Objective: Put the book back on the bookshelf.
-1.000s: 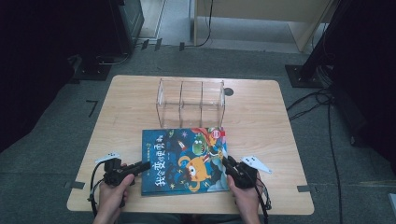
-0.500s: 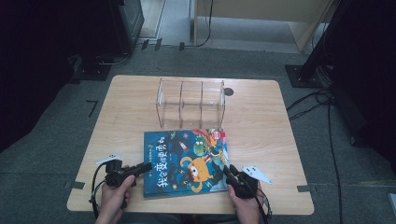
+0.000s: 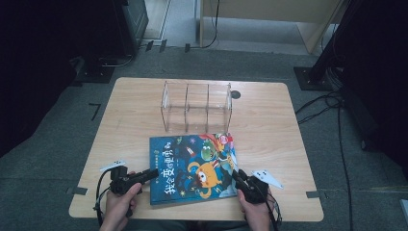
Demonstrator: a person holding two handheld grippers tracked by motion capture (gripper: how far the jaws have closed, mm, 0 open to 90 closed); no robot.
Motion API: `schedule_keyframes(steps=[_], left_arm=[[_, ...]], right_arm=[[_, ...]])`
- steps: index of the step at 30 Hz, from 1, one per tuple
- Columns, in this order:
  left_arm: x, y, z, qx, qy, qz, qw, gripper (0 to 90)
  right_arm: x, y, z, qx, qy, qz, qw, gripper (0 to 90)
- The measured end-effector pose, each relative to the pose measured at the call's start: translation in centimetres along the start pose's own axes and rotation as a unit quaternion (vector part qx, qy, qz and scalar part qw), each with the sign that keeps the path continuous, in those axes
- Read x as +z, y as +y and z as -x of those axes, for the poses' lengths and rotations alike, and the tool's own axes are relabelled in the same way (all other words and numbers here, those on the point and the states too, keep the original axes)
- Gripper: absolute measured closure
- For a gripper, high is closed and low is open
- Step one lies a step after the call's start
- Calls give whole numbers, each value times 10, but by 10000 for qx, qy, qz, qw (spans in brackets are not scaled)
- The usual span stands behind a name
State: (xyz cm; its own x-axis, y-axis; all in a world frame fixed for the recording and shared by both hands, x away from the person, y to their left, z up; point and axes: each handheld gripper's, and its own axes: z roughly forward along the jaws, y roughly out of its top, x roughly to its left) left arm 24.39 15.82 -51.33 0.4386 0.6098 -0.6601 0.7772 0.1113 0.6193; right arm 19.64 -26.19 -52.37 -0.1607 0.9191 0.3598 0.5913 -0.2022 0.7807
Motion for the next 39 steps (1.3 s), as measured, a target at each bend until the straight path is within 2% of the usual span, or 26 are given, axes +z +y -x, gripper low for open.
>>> schedule_keyframes(steps=[1,3,5,8,9,11,14,16,18,20,22,23,26,34,39], left_arm=[[-1,0,0,-27,-33,23,10000,716],[-1,1,1,-67,-48,37,10000,724],[-1,1,1,-80,-15,34,10000,727],[0,0,-1,-138,-14,12,9999,740],[-1,1,-3,-233,-112,23,9997,749],[-2,1,-5,-419,-273,74,9987,775],[-1,1,-6,-466,-267,63,9985,780],[-1,1,-6,-514,-302,105,9982,785],[-2,1,-6,-513,-316,113,9981,787],[-2,1,-7,-520,-330,116,9980,789],[-2,1,-7,-536,-347,125,9979,791],[-2,1,-7,-552,-366,131,9977,793],[-3,2,-6,-572,-413,156,9974,799],[-3,3,0,-565,-483,154,9971,810],[-3,5,5,-512,-489,179,9973,814]], right_arm=[[0,0,1,-21,24,4,10000,707],[-1,1,1,-107,119,-53,9999,644],[-1,1,1,-296,220,-85,9993,591],[-3,0,4,-249,456,-71,9986,539],[-3,-1,4,-226,533,-82,9983,521],[-4,-2,5,-232,674,-201,9973,472],[-3,-3,4,-274,777,-424,9957,425],[-4,-3,3,-348,742,-431,9957,398],[-7,-4,1,-519,532,-396,9964,344],[-12,-6,1,-607,326,-233,9974,312],[-16,-8,2,-627,271,-112,9976,276],[-18,-10,2,-647,275,-115,9975,252],[-22,-19,1,-599,315,-386,9970,167],[-19,-21,-9,-1008,192,-573,9931,121],[-17,-22,-15,-1370,142,-720,9879,87]])
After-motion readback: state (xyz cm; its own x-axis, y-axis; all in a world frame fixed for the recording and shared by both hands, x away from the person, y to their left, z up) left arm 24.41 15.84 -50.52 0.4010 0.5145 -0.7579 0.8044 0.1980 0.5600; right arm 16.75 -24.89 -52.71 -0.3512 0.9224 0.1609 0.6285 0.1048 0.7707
